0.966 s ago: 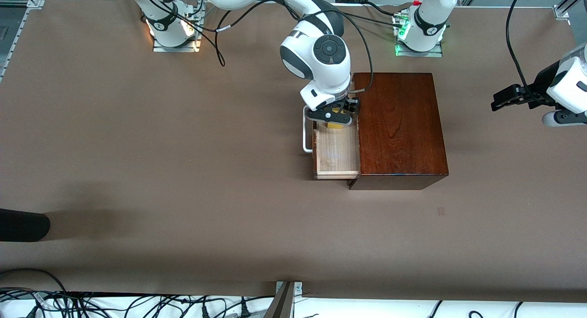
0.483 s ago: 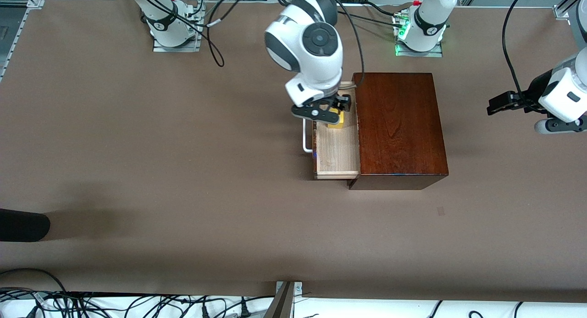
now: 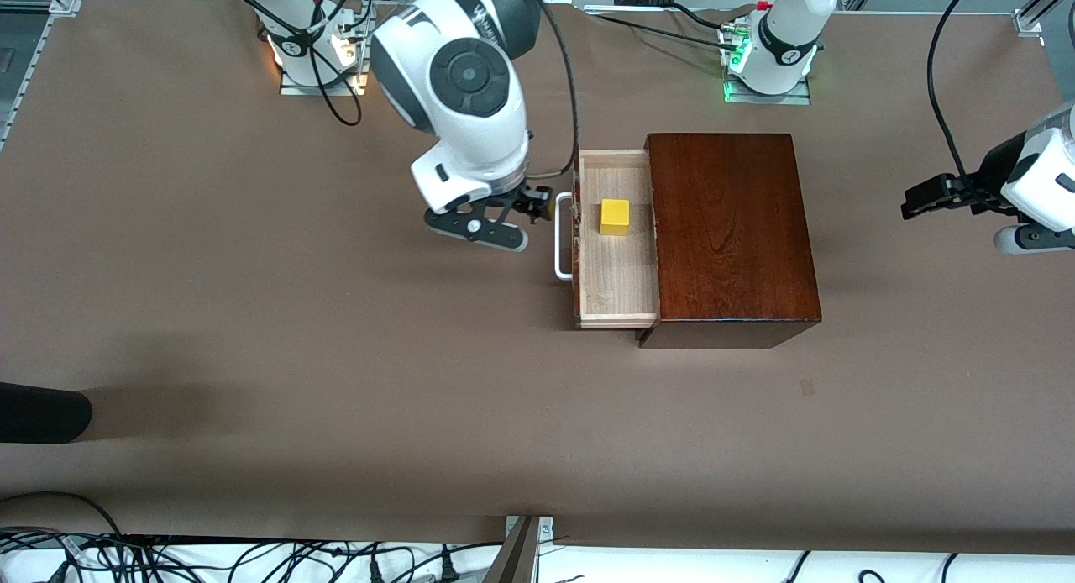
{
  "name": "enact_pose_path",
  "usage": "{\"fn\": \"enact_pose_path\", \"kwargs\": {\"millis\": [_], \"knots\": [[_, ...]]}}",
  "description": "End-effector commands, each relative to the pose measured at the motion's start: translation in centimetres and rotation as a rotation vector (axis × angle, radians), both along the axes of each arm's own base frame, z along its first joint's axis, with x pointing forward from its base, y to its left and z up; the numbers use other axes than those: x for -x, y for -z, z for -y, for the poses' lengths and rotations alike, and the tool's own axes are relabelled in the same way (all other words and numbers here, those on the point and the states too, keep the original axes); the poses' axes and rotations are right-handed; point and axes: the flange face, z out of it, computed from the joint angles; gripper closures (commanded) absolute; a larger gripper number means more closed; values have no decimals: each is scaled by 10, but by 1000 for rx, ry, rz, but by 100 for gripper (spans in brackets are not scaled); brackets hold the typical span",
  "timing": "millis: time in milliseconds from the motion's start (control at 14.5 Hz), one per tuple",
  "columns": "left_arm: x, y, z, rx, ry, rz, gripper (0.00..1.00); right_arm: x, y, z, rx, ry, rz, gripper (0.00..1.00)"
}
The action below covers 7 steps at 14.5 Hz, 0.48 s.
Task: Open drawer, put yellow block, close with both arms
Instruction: 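Open the right gripper and withdraw it from the drawer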
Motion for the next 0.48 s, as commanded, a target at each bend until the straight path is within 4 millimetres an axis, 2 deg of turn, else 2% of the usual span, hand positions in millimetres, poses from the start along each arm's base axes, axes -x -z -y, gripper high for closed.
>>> {"fn": "enact_pose_path", "kwargs": {"millis": [0, 207, 276, 414], "knots": [[3, -4, 1, 18, 3, -44, 0, 7, -10, 53, 21, -47, -13, 0], [2, -7, 20, 22, 20, -36, 0, -5, -29, 116, 22, -85, -17, 0], [0, -17, 42, 22, 47, -22, 0, -11, -36, 138, 19, -98, -15, 0], [1, -21, 80, 5, 22, -18, 0, -19, -46, 177, 12, -126, -10, 0]]}}
